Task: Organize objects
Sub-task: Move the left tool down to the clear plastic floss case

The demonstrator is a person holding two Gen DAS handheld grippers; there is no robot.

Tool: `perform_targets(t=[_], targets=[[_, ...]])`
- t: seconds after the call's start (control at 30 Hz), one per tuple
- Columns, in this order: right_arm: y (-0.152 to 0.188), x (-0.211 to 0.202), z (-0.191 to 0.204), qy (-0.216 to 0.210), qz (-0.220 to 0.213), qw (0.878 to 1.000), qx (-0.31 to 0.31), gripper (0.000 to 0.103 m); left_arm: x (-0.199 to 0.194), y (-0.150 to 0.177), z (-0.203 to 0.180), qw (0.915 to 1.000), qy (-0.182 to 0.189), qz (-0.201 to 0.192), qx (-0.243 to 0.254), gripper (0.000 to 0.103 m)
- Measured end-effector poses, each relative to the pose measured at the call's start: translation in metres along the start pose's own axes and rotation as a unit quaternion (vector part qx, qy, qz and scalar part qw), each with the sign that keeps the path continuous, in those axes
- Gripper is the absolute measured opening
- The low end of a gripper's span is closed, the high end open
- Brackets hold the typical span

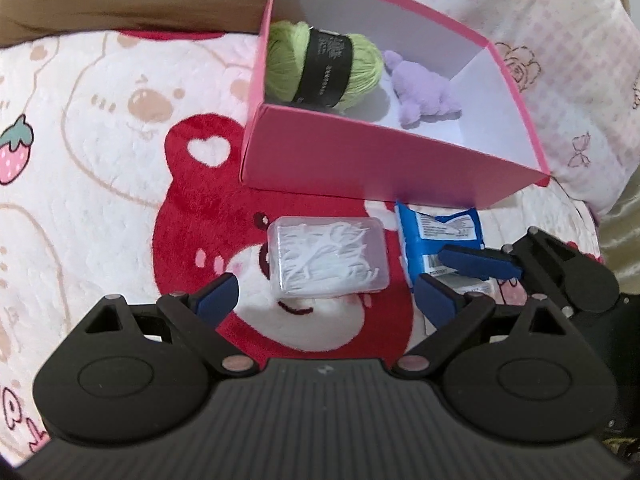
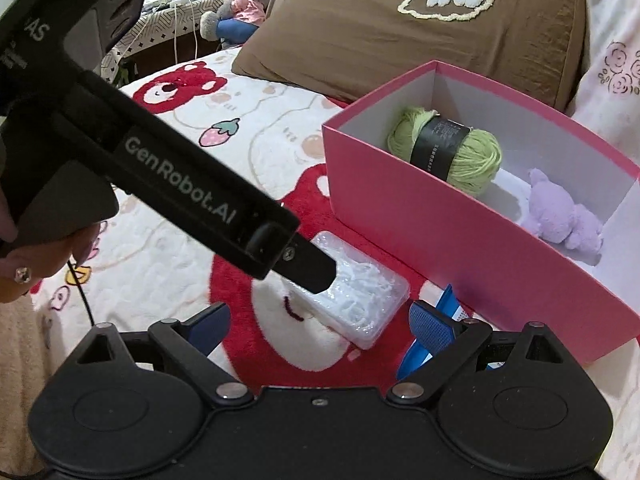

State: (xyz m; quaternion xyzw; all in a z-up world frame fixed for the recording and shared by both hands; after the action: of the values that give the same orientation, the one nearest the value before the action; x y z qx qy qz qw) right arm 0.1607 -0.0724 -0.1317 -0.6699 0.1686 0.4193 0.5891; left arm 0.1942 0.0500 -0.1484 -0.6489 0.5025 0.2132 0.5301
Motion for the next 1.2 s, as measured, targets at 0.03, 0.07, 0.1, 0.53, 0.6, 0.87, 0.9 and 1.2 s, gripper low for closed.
perform_targets(t=[0.03, 0.07, 0.1, 0.53, 0.6, 0.87, 0.9, 1.2], targets=[[0.001, 0.003, -0.001, -0.001, 0.0, 1.0, 0.0, 0.098, 0.002, -0.001, 0.002, 1.0, 0.0, -0.005, -0.006, 0.095], [0.002, 0.006, -0.001, -0.004, 0.002, 1.0, 0.002, 0.098, 0.005, -0.001, 0.004, 0.9999, -0.001, -0.01, -0.011, 0.094], [0.004, 0.01, 0.0, -0.008, 0.008, 1.0, 0.0, 0.098, 0.007, -0.001, 0.005, 0.9998, 0.0, -0.012, -0.013, 0.094], [0.013, 0.041, -0.003, 0.025, 0.012, 1.0, 0.0, 0.097, 0.018, -0.002, 0.018, 0.9988, -0.039, -0.029, -0.008, 0.093], [0.014, 0.043, -0.004, 0.031, 0.011, 0.999, 0.004, 0.097, 0.019, -0.003, 0.018, 0.9984, -0.045, -0.034, -0.003, 0.093], [0.017, 0.053, -0.007, 0.026, 0.012, 0.999, 0.045, 0.097, 0.039, -0.008, 0.02, 0.9985, -0.044, -0.032, -0.007, 0.076], [0.017, 0.055, -0.008, 0.025, 0.013, 0.998, 0.055, 0.097, 0.042, -0.008, 0.02, 0.9986, -0.041, -0.031, -0.008, 0.074], [0.019, 0.066, -0.025, 0.016, 0.025, 0.987, 0.16, 0.092, 0.053, -0.005, 0.015, 0.9989, -0.01, -0.016, -0.042, 0.051]])
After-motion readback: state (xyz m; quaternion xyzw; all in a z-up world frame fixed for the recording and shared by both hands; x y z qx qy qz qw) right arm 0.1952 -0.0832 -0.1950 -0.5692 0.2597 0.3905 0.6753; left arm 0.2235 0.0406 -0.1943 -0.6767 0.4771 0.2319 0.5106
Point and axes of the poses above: each gripper's, at about its wrist camera, not at the fingertips, and x roughly the way its jaws point, z to its left, y to its underside, the point moved 7 cm from there along x, roughly the way its jaws point, and after that the axes turned 4 degrees about x, right-handed, at the moved point
